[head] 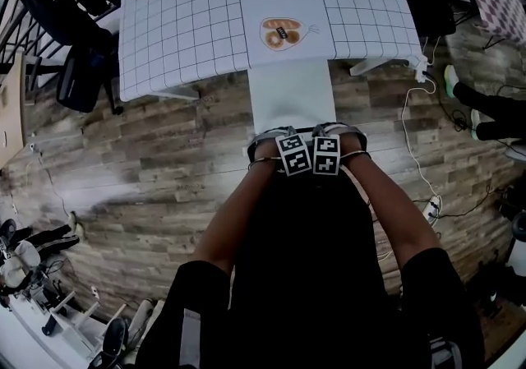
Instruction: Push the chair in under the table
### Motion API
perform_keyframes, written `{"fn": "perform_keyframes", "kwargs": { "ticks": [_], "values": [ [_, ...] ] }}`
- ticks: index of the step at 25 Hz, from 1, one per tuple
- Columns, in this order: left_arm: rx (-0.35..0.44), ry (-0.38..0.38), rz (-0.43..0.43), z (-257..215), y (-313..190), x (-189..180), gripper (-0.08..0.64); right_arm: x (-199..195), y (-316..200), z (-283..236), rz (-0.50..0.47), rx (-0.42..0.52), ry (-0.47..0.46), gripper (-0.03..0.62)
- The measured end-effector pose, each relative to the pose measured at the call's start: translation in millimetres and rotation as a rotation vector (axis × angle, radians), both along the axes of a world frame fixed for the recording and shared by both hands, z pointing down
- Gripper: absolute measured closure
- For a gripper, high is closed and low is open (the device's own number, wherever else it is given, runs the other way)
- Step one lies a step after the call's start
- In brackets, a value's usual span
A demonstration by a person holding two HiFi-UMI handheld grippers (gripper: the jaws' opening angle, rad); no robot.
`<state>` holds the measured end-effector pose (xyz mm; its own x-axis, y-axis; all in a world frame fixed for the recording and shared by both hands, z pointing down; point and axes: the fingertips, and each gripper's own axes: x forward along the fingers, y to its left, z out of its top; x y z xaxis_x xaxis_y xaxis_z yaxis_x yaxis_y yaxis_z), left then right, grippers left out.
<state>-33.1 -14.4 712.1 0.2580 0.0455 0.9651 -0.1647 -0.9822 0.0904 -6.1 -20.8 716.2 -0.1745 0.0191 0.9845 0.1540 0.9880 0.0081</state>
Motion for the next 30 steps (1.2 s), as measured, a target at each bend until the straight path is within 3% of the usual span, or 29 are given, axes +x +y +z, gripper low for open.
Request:
{"fn": "perform_keyframes", "kwargs": {
  "ticks": [9, 30],
  "values": [
    [0.035, -0.01, 0.043, -4.2, -35.0, -6.9, 0.477, -7.7, -34.7, -4.9, 0.004, -0.001, -0.007, 0.518],
    [-0.02, -0.008, -0.022, -6.4, -123.3, -8.8, 0.472, -9.8, -124.6, -6.9, -0.046, -0.005, -0.019, 0.518]
  ]
}}
